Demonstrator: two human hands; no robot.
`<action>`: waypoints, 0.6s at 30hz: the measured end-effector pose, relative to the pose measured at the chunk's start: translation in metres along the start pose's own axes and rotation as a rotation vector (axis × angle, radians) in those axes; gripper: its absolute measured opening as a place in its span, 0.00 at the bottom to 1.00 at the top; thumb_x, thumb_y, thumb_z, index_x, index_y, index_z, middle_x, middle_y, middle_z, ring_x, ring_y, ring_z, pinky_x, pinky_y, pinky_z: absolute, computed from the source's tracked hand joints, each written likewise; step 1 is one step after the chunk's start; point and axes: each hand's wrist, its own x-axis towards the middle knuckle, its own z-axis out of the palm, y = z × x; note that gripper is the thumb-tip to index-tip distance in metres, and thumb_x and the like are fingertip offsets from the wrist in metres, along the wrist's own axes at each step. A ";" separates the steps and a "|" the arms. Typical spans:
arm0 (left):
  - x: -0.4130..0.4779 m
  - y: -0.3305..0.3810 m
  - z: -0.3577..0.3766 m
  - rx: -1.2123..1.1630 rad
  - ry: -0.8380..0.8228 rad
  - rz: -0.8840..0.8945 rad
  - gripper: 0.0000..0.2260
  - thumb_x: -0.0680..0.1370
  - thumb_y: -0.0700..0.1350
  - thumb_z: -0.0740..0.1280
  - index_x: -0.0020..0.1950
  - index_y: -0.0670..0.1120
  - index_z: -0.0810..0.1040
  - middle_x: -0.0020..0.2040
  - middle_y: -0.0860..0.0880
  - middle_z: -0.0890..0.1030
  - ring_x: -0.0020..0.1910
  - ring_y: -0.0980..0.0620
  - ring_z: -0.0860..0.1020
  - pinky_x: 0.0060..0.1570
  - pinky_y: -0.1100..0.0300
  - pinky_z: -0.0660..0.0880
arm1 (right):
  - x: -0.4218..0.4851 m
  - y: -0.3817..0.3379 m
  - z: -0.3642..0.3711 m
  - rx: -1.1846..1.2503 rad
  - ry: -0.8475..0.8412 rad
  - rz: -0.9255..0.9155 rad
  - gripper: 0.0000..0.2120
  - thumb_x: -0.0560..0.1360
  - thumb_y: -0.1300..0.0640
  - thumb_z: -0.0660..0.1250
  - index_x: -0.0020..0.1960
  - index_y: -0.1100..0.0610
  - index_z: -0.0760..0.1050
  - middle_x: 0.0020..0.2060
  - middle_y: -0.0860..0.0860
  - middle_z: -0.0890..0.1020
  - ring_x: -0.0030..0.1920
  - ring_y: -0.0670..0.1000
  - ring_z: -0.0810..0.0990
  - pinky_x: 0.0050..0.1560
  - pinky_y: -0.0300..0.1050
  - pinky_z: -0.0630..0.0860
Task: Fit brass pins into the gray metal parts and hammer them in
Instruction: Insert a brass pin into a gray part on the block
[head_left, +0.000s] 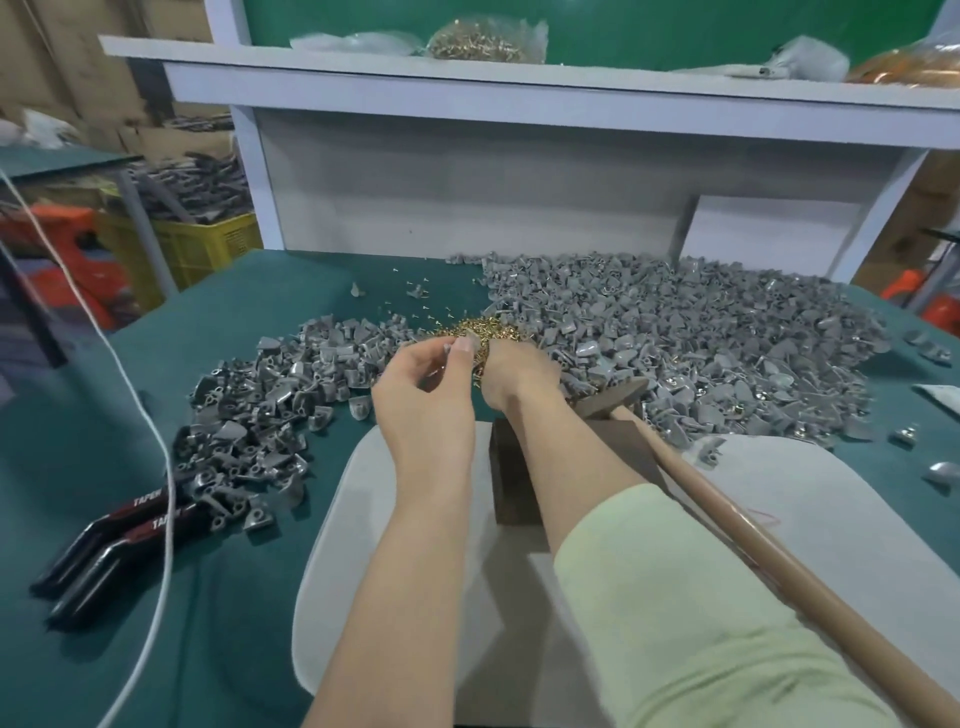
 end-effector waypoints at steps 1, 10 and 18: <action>0.000 -0.001 0.001 -0.001 -0.010 0.004 0.08 0.75 0.42 0.70 0.39 0.54 0.79 0.39 0.54 0.82 0.37 0.63 0.78 0.41 0.69 0.75 | 0.002 0.000 0.002 0.012 0.018 0.001 0.14 0.76 0.58 0.59 0.60 0.57 0.75 0.57 0.55 0.79 0.58 0.58 0.77 0.52 0.50 0.69; -0.002 -0.004 0.007 -0.033 -0.068 -0.002 0.09 0.76 0.39 0.69 0.40 0.53 0.79 0.40 0.56 0.82 0.35 0.69 0.78 0.37 0.77 0.71 | 0.005 -0.001 0.004 -0.002 -0.010 -0.050 0.12 0.78 0.54 0.58 0.58 0.55 0.75 0.55 0.53 0.79 0.57 0.56 0.76 0.54 0.48 0.69; -0.002 -0.006 0.008 -0.029 -0.071 -0.019 0.09 0.76 0.38 0.68 0.41 0.52 0.79 0.41 0.55 0.81 0.36 0.69 0.78 0.37 0.77 0.71 | 0.002 0.000 0.002 0.012 -0.030 -0.059 0.12 0.78 0.56 0.58 0.57 0.56 0.75 0.56 0.54 0.79 0.57 0.57 0.77 0.55 0.49 0.70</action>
